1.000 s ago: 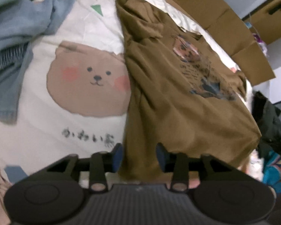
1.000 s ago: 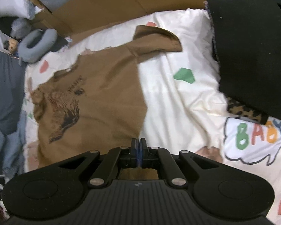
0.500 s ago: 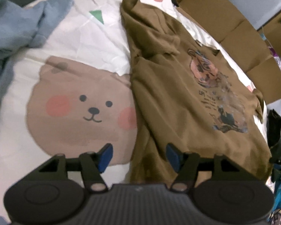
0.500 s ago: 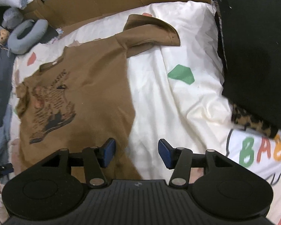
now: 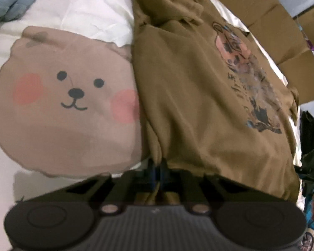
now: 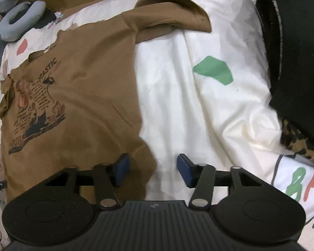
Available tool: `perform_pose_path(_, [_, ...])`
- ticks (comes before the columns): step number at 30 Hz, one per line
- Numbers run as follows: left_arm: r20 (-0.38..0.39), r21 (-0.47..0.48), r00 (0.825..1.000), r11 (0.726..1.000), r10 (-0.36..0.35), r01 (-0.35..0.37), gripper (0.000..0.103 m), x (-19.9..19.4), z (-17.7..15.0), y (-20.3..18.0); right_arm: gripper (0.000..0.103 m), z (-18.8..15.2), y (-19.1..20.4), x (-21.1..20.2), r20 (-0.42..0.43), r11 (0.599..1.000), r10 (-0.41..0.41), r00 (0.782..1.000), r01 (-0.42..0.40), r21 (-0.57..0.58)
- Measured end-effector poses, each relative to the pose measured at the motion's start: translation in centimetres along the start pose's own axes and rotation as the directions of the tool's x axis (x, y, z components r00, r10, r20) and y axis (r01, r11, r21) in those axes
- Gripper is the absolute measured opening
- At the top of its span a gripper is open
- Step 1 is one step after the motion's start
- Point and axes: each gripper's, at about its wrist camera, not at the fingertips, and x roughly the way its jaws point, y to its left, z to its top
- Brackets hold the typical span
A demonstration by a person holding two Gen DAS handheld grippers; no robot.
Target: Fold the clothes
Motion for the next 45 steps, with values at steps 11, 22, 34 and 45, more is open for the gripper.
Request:
perform_pose_path(11, [0.025, -0.039, 0.996, 0.996, 0.08, -0.079, 0.003, -5.6, -2.6, 2.3, 0.03, 0.7, -0.3, -2.7, 0.073, 1.0, 0.009, 0.997, -0.008, -0.005])
perform_pose_path(22, [0.002, -0.072, 0.987, 0.985, 0.158, -0.157, 0.003, -8.6, -4.6, 3.5, 0.036, 6.2, 0.6, -4.6, 0.19, 0.998, -0.018, 0.982, 0.029, -0.058])
perform_pose_path(34, [0.012, -0.053, 0.97, 0.969, 0.243, -0.242, 0.041, -10.6, -3.2, 3.4, 0.06, 12.8, 0.8, -3.0, 0.249, 0.992, -0.067, 0.966, 0.091, -0.089])
perform_pose_path(45, [0.163, 0.054, 0.967, 0.977, 0.195, -0.206, 0.045, -10.2, 5.5, -0.7, 0.063, 15.1, 1.8, -1.4, 0.263, 0.983, -0.078, 0.962, 0.119, -0.141])
